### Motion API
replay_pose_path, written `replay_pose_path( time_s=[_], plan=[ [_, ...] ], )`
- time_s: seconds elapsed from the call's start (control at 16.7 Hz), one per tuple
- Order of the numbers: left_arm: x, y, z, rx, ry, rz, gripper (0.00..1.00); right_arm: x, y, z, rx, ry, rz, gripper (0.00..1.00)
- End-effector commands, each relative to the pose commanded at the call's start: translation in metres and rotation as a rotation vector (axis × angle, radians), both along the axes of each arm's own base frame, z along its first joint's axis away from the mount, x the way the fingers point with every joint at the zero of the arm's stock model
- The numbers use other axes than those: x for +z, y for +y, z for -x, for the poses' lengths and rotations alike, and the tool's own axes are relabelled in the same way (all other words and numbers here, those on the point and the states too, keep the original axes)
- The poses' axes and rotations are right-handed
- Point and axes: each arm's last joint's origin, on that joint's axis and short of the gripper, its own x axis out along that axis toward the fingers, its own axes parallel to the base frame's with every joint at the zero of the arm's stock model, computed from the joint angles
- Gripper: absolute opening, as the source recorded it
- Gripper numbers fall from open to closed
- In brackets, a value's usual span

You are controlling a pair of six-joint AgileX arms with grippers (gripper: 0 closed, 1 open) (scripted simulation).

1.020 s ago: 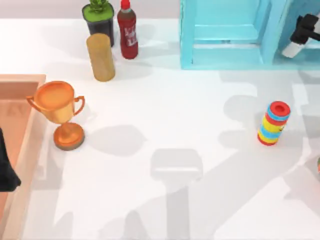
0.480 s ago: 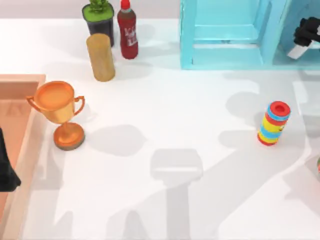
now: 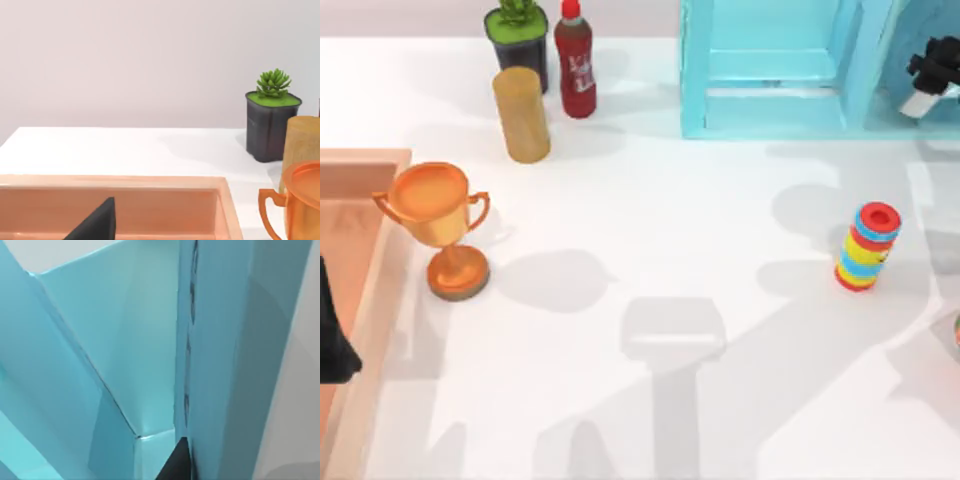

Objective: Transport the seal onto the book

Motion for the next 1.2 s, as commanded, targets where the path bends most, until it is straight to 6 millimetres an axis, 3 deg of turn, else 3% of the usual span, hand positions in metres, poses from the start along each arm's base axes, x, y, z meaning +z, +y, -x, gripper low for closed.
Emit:
replay_pose_path(
  time_s=[0.54,0.78,0.96,1.2],
  plan=[
    [0.0,0.0,0.0,0.0,0.0,0.0,1.0,-0.003,0.005,0.006,-0.021,0.005,0.018,0.0],
    [0.0,0.0,0.0,0.0,0.0,0.0,1.0,0.014,0.002,0.023,-0.026,0.064,0.017,0.0],
    [0.0,0.0,0.0,0.0,0.0,0.0,1.0,0.055,0.001,0.046,-0.022,0.085,0.019,0.0],
    [0.0,0.0,0.0,0.0,0.0,0.0,1.0,0.153,0.004,0.098,-0.017,-0.04,0.027,0.0]
  ],
)
